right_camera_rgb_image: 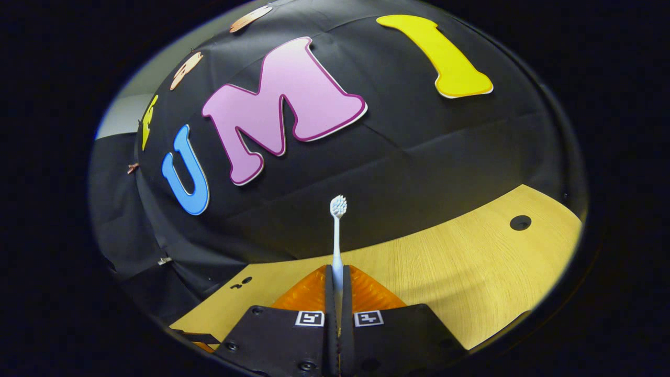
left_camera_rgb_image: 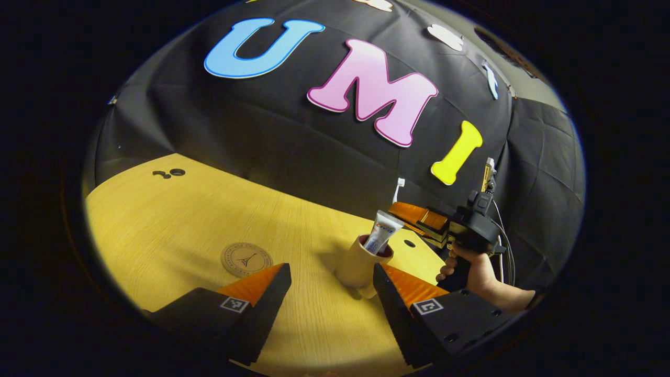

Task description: Put the toothbrush and toothpaste on the desktop into the cup, then pick up the cup and place it on the coaster on the desktop.

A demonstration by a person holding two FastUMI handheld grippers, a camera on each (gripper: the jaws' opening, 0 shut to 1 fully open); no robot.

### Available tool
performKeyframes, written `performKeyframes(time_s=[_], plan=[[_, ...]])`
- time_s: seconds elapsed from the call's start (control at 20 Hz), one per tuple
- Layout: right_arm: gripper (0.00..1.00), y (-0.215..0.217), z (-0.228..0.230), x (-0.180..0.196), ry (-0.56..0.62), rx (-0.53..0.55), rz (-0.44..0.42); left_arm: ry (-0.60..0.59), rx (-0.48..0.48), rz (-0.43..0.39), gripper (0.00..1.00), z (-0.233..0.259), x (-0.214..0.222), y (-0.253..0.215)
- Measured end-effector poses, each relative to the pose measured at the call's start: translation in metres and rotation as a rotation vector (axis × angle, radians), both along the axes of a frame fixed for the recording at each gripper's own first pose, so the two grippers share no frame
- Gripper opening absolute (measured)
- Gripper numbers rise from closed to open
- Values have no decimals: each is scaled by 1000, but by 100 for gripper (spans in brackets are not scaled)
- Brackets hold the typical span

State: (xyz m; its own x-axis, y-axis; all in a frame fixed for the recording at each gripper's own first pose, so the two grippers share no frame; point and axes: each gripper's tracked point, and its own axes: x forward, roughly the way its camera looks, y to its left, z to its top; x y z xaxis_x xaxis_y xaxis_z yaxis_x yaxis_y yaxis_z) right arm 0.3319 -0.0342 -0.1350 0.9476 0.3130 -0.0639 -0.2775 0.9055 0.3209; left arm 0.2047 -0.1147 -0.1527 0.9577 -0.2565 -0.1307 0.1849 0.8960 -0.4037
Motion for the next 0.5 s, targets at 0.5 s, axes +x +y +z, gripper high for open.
performKeyframes(time_s=[0.5], plan=[[40,-2,-31,-14,54,-58,9,12,-23,-31,97,-17,11,-18]])
